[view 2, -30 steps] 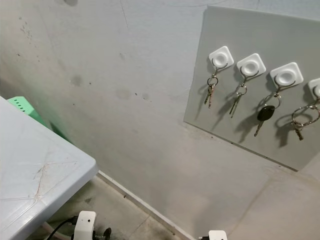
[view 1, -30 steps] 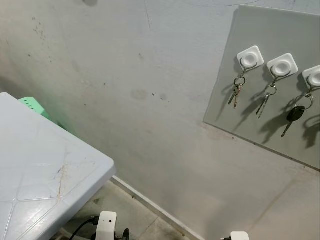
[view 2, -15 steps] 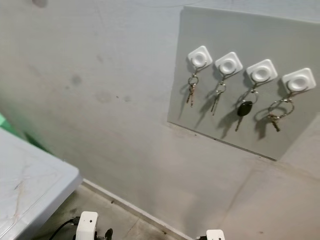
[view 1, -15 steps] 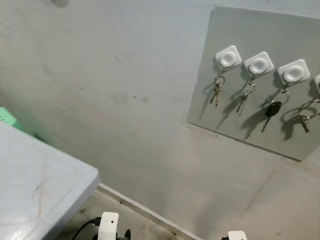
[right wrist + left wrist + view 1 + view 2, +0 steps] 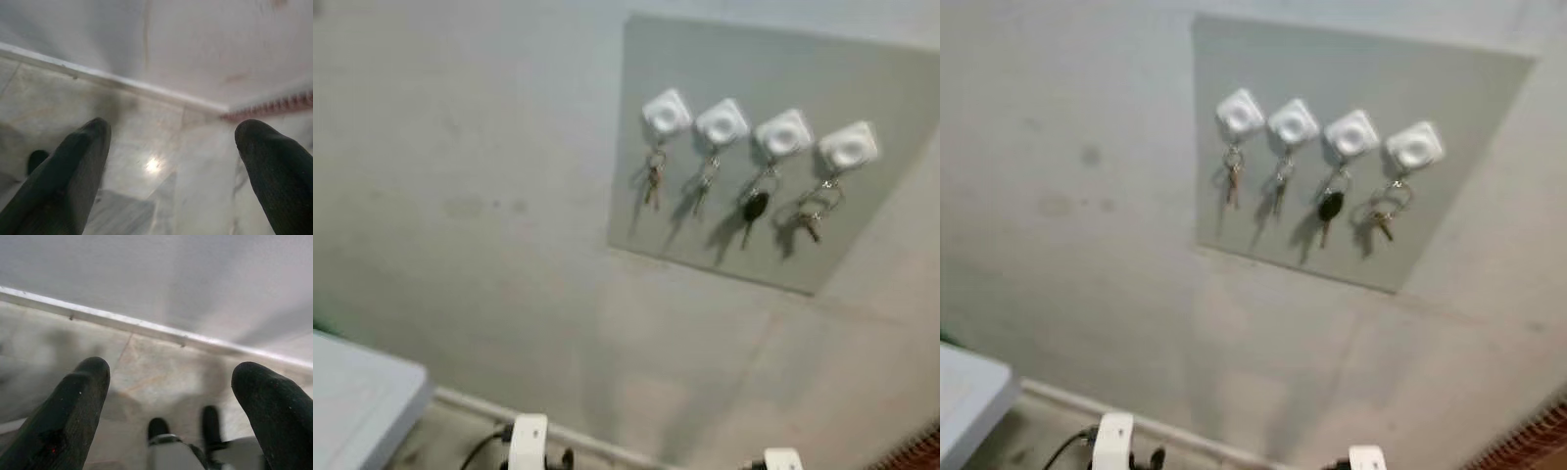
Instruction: Hang keys on a hook
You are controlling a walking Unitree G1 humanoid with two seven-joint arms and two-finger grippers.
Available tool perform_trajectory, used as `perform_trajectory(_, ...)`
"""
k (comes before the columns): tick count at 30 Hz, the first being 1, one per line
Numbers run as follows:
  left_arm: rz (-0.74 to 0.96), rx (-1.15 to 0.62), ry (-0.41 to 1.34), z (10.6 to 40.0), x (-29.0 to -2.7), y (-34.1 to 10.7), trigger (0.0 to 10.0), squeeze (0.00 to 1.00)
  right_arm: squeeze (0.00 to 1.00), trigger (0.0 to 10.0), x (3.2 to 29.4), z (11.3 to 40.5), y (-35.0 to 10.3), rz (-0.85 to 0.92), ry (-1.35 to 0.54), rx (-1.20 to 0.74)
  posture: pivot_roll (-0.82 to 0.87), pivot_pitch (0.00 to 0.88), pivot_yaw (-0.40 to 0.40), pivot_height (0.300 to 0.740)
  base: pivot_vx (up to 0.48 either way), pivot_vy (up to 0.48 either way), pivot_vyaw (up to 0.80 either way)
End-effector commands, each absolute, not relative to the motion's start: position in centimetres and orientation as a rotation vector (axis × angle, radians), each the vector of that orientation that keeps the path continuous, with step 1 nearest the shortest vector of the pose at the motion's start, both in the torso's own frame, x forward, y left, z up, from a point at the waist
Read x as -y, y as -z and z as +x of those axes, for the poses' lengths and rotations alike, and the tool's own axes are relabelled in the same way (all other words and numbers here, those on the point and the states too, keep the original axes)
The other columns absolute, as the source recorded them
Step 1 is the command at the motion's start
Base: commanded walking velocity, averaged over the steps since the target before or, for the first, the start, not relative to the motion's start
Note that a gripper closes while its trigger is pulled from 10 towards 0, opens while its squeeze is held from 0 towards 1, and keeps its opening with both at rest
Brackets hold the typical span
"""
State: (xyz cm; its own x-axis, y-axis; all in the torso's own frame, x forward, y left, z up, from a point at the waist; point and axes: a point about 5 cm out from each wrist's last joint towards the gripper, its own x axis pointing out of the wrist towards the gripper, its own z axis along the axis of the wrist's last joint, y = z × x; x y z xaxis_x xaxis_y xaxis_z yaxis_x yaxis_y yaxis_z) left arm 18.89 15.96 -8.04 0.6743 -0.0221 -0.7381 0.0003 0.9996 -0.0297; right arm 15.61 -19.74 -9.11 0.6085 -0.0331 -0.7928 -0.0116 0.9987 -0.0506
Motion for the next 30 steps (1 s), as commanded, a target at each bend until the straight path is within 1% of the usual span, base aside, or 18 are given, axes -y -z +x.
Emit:
perform_trajectory(1, -0.02, -0.83, 0.013, 19.08, -15.76, 7.97, 10.0, 0.0, 0.0, 10.0, 20.11, 15.68, 9.01, -0.047, 0.025, -0.912, 0.0, 0.0, -0.03, 0.74, 0.0, 0.0, 0.0)
perform_trajectory(14, -0.023, -0.822, 0.011, 19.19, -15.93, 7.89, 10.0, 0.0, 0.0, 10.0, 20.26, 15.65, 9.03, -0.049, 0.036, -0.919, 0.0, 0.0, -0.03, 0.74, 0.0, 0.0, 0.0)
perform_trajectory(30, -0.008, -0.812, 0.031, 19.59, -15.85, 7.68, 10.0, 0.0, 0.0, 10.0, 20.48, 15.58, 9.06, -0.067, 0.035, -0.932, 0.0, 0.0, -0.029, 0.74, 0.0, 0.0, -0.62)
